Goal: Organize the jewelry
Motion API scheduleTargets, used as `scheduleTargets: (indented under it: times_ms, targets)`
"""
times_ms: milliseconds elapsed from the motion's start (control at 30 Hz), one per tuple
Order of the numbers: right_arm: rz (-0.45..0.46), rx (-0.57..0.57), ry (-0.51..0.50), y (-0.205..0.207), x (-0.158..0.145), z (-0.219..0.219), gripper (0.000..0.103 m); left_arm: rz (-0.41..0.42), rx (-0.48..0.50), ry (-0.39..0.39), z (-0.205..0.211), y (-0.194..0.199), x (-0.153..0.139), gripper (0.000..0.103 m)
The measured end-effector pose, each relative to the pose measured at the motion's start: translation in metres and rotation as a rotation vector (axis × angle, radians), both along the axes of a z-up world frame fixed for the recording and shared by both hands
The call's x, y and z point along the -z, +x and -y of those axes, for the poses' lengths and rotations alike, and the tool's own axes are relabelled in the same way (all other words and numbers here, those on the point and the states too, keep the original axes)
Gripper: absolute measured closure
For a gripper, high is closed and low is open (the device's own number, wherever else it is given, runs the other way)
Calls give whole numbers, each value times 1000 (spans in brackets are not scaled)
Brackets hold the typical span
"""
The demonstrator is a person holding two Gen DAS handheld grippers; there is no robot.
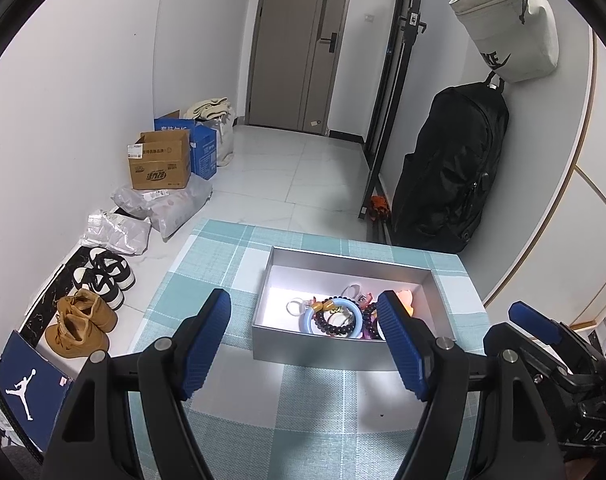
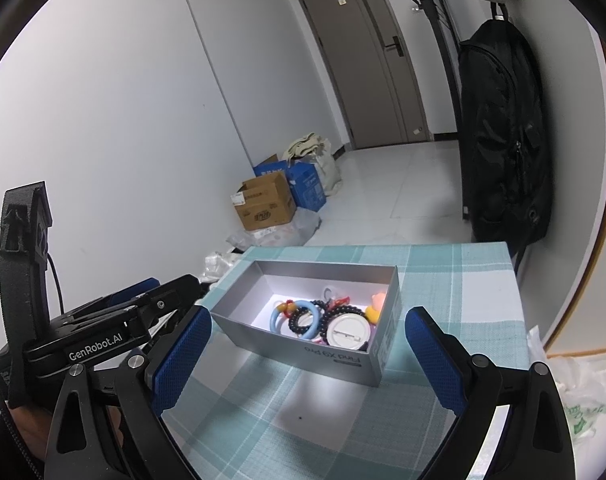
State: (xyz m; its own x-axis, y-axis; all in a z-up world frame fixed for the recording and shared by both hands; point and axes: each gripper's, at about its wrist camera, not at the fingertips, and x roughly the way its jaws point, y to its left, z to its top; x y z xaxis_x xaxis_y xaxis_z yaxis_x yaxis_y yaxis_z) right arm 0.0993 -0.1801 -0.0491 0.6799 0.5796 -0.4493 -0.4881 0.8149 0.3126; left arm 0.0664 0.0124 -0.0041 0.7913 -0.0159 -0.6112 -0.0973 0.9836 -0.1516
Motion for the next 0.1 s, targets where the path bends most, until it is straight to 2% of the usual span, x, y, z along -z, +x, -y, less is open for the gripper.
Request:
scheduleTargets:
  times_ms: [100]
  targets:
    - [-2,4,-6,1,1,-1,5,-2,19,-17,0,1,0,32]
